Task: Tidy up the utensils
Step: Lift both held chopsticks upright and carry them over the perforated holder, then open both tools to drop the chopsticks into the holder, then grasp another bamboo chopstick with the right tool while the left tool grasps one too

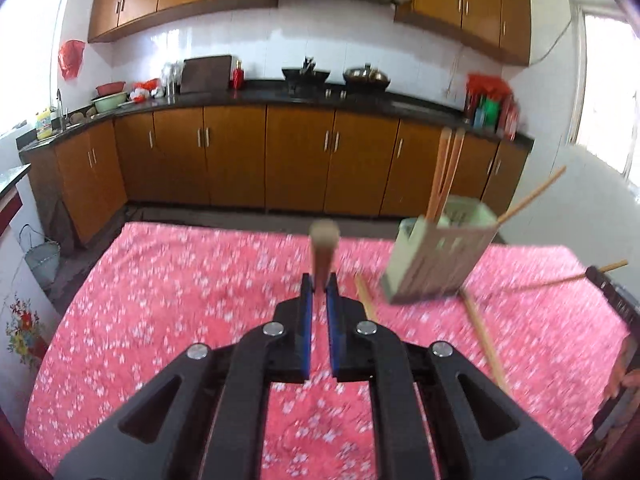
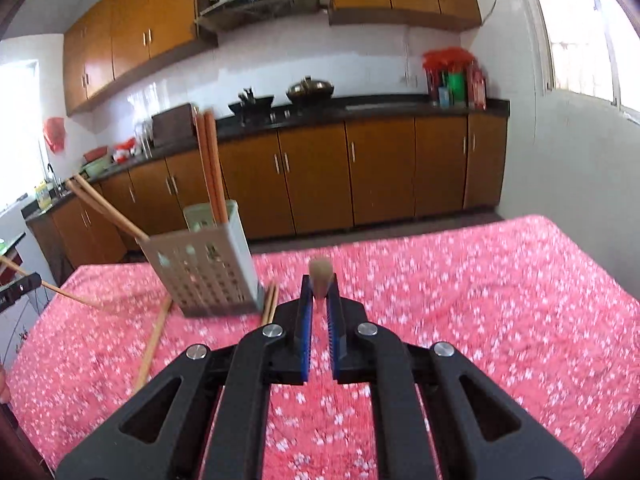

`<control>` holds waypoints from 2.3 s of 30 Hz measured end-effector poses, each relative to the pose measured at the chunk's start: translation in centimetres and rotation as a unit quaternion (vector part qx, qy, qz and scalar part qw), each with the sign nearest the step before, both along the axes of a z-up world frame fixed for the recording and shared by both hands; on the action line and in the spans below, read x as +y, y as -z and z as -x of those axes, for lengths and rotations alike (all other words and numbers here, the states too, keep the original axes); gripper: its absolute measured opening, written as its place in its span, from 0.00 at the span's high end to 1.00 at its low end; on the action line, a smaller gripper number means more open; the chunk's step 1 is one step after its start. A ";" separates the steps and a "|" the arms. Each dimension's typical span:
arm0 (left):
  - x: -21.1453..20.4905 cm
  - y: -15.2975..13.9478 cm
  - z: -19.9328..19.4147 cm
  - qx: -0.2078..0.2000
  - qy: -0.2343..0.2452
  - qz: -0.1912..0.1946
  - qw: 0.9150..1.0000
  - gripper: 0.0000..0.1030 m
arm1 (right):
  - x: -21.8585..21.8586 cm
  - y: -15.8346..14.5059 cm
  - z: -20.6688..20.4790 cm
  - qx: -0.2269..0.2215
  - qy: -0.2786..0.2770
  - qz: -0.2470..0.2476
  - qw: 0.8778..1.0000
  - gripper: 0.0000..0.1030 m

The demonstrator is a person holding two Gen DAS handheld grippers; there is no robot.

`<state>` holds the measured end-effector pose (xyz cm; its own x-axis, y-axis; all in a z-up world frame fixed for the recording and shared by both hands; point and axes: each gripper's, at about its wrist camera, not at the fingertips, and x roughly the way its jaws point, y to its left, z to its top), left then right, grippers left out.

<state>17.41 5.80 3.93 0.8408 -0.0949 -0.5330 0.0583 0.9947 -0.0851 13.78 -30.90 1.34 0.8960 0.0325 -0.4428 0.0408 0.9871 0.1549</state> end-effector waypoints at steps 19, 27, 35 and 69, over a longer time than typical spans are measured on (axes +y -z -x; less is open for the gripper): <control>-6.1 -9.4 2.1 -0.098 0.100 0.052 0.989 0.92 | 1.6 -10.5 0.8 -0.135 -0.089 -0.079 0.984 0.93; -9.4 -11.7 -1.7 -0.147 0.080 0.049 0.985 0.92 | 3.7 -12.5 -2.4 -0.198 -0.068 -0.060 0.976 0.93; -10.4 -8.5 -6.3 -0.122 0.066 0.050 0.989 0.92 | 4.9 -9.3 -7.5 -0.171 -0.057 -0.041 0.983 0.93; -1.4 2.6 -0.1 0.021 -0.038 0.001 0.999 0.67 | 1.9 9.4 -4.6 0.178 -0.075 -0.070 0.979 0.83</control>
<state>17.47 4.38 1.34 0.8222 -0.0333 -0.5682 -0.0209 0.9958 -0.0887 18.42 -28.99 -8.08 0.6658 0.2352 -0.7081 -0.0276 0.9561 0.2916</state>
